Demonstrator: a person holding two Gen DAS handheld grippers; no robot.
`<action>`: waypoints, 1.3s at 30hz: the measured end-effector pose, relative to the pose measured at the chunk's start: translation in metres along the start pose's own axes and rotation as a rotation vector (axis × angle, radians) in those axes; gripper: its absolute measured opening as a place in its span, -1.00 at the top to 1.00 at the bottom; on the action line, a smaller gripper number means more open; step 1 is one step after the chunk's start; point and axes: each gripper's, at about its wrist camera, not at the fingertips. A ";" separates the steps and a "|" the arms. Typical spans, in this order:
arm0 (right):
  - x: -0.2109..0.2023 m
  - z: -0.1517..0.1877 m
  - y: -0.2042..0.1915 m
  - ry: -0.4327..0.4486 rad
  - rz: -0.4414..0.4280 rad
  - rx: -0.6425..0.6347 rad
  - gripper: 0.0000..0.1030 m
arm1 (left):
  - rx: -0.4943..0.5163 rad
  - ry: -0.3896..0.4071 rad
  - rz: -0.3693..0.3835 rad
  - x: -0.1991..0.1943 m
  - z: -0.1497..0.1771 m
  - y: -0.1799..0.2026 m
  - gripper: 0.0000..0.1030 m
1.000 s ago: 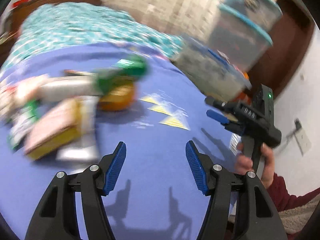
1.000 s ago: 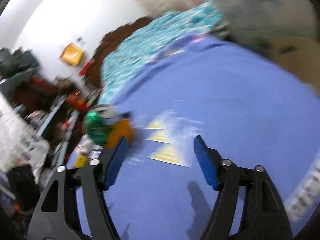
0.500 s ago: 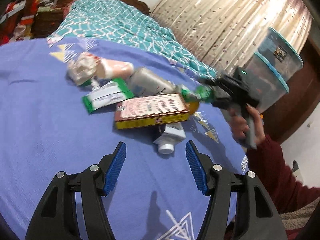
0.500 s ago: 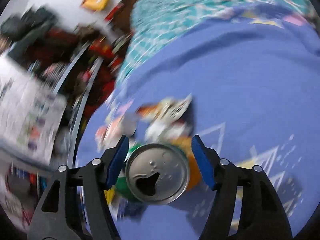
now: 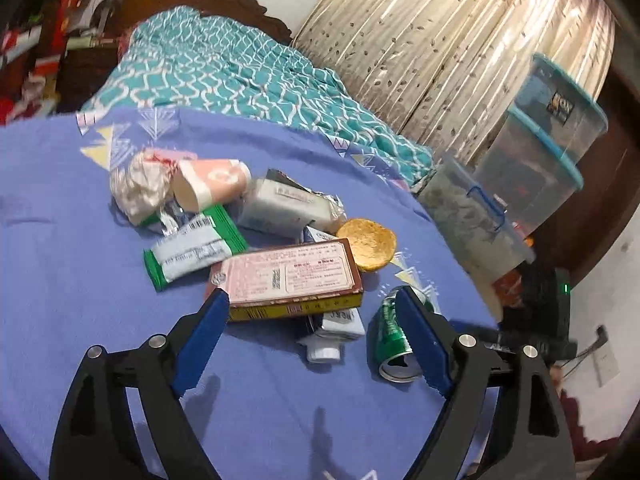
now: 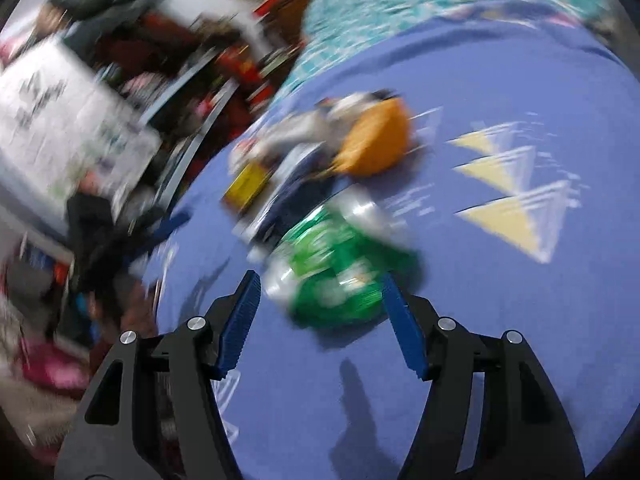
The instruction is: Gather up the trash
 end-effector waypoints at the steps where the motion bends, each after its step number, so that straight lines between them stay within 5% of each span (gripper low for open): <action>1: -0.002 -0.006 0.008 0.031 0.016 0.042 -0.27 | 0.018 0.001 -0.018 0.000 0.000 0.001 -0.61; 7: 0.005 -0.037 0.009 0.104 0.011 0.114 -0.27 | 0.237 0.006 -0.247 0.002 0.010 0.002 -0.68; 15: 0.047 -0.074 0.028 0.082 0.028 0.246 -0.30 | 0.509 -0.084 -0.326 0.051 0.020 0.011 -0.65; 22: 0.078 -0.098 0.038 0.065 0.077 0.300 -0.38 | 0.754 -0.122 -0.429 0.095 0.027 0.028 -0.27; 24: 0.087 -0.104 0.041 0.049 0.077 0.314 -0.38 | 0.846 -0.148 -0.465 0.107 0.035 0.034 0.08; 25: 0.093 -0.107 0.041 0.036 0.073 0.315 -0.31 | 0.890 -0.159 -0.500 0.115 0.041 0.035 0.22; 26: 0.096 -0.108 0.042 0.022 0.069 0.310 0.01 | 0.914 -0.144 -0.528 0.116 0.043 0.036 0.34; 29: 0.105 -0.104 0.038 -0.019 0.081 0.279 0.50 | 0.895 -0.129 -0.510 0.109 0.038 0.032 0.43; 31: 0.098 -0.098 0.036 0.008 0.104 0.262 0.58 | 0.825 -0.111 -0.480 0.093 0.029 0.026 0.60; 35: 0.064 -0.087 0.036 0.091 0.123 0.246 0.65 | 0.677 -0.037 -0.387 0.044 0.015 0.020 0.60; 39: 0.015 -0.059 0.052 0.183 0.168 0.259 0.66 | 0.515 0.007 -0.216 -0.007 0.016 0.020 0.60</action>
Point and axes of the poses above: each gripper's, at about its wrist camera, not at the fingertips, and x roughly the way its jaws point, y to its right, z to its underside, and after that the axes turned 7 degrees about x, right-handed
